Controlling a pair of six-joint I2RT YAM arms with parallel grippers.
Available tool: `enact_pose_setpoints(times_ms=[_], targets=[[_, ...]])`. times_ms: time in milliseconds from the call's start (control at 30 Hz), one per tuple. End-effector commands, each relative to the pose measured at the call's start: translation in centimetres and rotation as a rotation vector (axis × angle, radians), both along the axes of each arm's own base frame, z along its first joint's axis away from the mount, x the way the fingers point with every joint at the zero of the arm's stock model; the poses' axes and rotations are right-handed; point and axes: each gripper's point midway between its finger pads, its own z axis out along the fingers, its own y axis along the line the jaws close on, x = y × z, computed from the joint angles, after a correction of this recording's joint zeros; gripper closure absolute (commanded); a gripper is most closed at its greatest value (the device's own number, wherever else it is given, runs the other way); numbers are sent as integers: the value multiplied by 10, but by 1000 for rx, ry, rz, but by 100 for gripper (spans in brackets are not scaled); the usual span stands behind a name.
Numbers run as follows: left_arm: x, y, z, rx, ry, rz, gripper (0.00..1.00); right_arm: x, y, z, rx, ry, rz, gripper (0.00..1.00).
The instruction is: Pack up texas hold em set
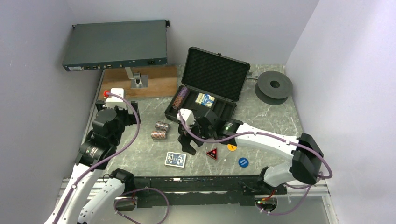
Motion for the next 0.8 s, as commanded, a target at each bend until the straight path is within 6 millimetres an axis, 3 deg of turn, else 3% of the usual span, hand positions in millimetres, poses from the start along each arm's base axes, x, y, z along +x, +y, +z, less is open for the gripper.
enact_pose_setpoints(times_ms=[0, 233, 567, 767], targets=[[-7, 5, 23, -48, -67, 23, 5, -2, 33, 5, 50, -88, 213, 0], [-10, 8, 26, -55, -76, 37, 5, -16, 63, -28, -33, -115, 396, 0], [-12, 7, 29, -61, -83, 29, 5, -22, 66, -61, -110, -126, 466, 0], [-12, 8, 29, -61, -85, 31, 5, -20, 68, -71, -120, -153, 450, 0]])
